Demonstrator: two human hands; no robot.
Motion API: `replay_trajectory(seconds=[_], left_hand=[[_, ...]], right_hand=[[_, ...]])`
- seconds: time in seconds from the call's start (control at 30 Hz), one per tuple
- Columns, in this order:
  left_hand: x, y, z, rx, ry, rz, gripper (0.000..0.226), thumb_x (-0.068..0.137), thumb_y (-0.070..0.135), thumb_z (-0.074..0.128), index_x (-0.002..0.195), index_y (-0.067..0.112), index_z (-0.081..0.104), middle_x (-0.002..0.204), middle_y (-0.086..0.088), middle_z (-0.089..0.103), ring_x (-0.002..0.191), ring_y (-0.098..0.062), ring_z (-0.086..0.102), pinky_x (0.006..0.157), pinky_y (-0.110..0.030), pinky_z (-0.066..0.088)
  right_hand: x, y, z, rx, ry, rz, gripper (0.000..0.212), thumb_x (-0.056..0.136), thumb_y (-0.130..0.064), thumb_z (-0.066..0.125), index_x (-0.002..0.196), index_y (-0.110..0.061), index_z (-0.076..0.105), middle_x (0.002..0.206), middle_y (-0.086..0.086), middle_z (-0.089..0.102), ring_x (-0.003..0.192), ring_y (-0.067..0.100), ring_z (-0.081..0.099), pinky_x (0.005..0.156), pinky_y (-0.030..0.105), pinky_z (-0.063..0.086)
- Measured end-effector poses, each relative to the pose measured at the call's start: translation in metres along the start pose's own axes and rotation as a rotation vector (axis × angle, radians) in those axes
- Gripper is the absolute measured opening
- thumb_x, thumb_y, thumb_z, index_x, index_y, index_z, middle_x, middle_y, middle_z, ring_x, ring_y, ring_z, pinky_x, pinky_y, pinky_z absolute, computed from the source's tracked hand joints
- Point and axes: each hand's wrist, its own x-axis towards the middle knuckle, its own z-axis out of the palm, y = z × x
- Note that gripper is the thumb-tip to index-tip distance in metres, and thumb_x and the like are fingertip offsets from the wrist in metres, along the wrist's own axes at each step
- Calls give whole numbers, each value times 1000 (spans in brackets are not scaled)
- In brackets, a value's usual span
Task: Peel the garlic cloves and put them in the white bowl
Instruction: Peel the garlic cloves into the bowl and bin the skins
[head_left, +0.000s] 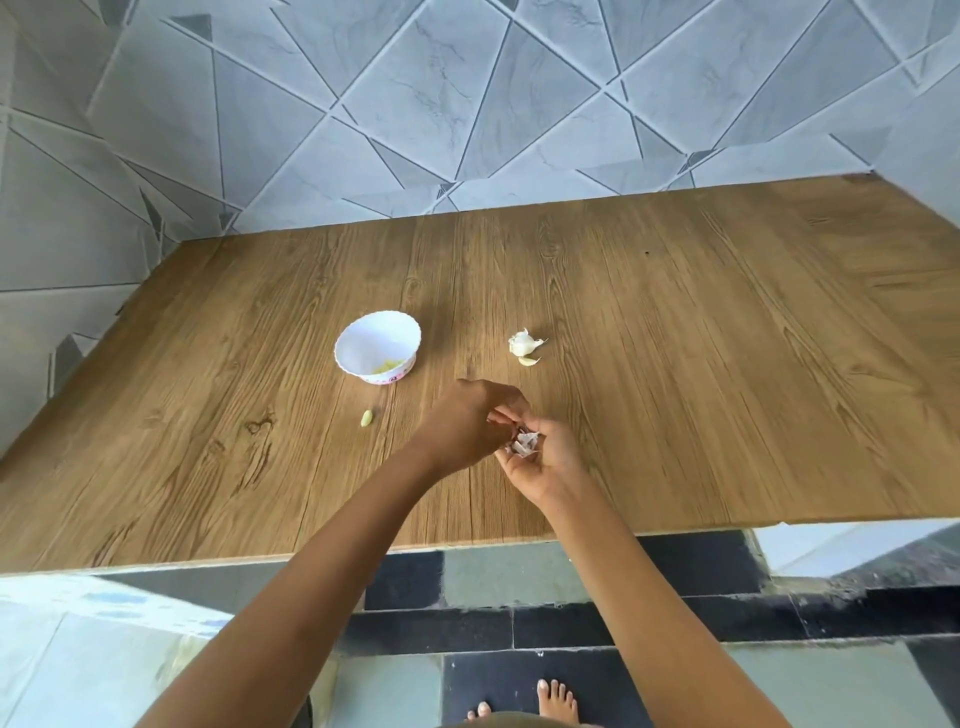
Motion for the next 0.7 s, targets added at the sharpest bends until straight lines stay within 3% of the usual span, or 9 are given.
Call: replay_trajectory(seconds=[0.1,0.27,0.4,0.53,0.7], left_hand=[[0,-2,-5,-102,73,-33,28,74,-13,58,88,6,74,82,0,72,75,-7,67,74,-17,54],[-29,-15,-20,-511,359,-313,21,84,-5,62,87,15,68,85,0,70,74,-7,63,74,-22,53],[-75,-29,-33,-775,573,-463,21,87,-7,57,95,11,66,92,0,69,81,-9,63,70,-19,52],[-120,-43,-36,-905,748,-580,24,92,-7,51,98,11,65,97,-2,69,87,-13,64,74,-22,53],[-184,-48,-44,-913,1065,-675,22,89,-10,53,104,3,62,94,-7,65,84,-15,59,70,-16,50]], right_hand=[[1,-3,1,-21,13,-3,18,93,2,41,84,4,56,80,15,60,78,22,60,81,31,52],[6,4,3,-71,-57,37,25,97,-3,37,88,5,59,76,15,64,77,23,61,62,33,57],[13,26,12,-160,-83,85,27,97,-3,36,88,4,60,70,13,68,71,22,65,61,31,57],[20,65,27,-295,-132,203,26,97,-3,37,86,2,60,65,12,68,56,20,68,59,31,57],[18,127,45,-509,-222,440,29,97,-3,35,87,2,61,67,13,68,57,20,69,59,32,57]])
